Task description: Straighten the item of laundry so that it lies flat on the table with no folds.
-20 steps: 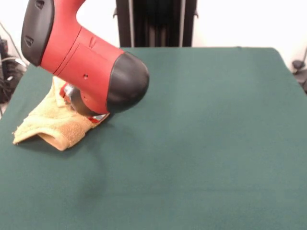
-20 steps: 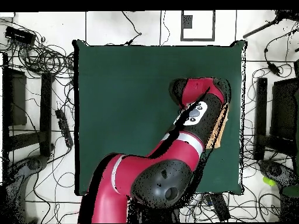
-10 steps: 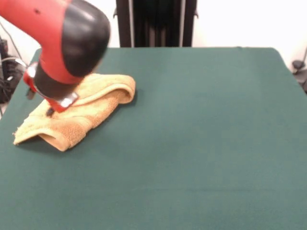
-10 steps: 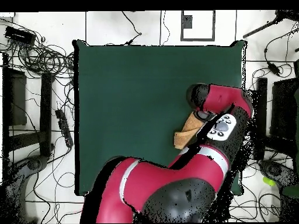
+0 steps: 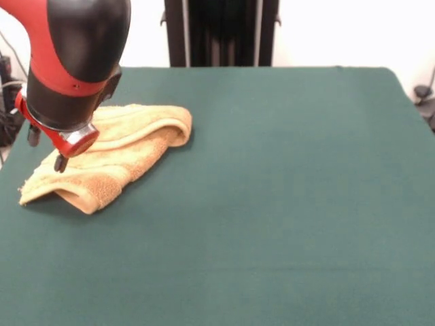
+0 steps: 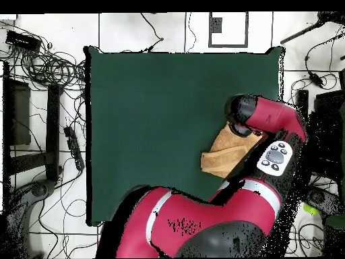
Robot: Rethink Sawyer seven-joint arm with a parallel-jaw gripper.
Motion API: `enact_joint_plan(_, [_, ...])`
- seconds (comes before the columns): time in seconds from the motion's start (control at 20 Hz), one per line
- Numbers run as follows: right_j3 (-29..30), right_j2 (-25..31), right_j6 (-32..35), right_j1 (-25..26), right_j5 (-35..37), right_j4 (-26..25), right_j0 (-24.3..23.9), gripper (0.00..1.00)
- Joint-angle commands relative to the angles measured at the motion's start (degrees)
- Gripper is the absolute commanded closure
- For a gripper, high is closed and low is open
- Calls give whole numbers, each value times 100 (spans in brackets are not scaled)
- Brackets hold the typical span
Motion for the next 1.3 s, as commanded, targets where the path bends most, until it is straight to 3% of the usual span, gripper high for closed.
enact_joint_plan(0.05, [661,1219,1322,-211,466,782,124,0])
enact_joint_plan(0.25, [703,1206,1422,-320,611,977,224,0])
enact_joint_plan(0.3, [1479,1287,1155,-578,70,938,-113,0])
enact_joint_plan(0.45, [1170,1192,1147,-478,389,953,-167,0])
enact_joint_plan(0.85, [1196,1152,1516,-469,539,1157,53,0])
enact_joint_plan(1.3, [1208,1381,1303,-373,45,1359,-46,0])
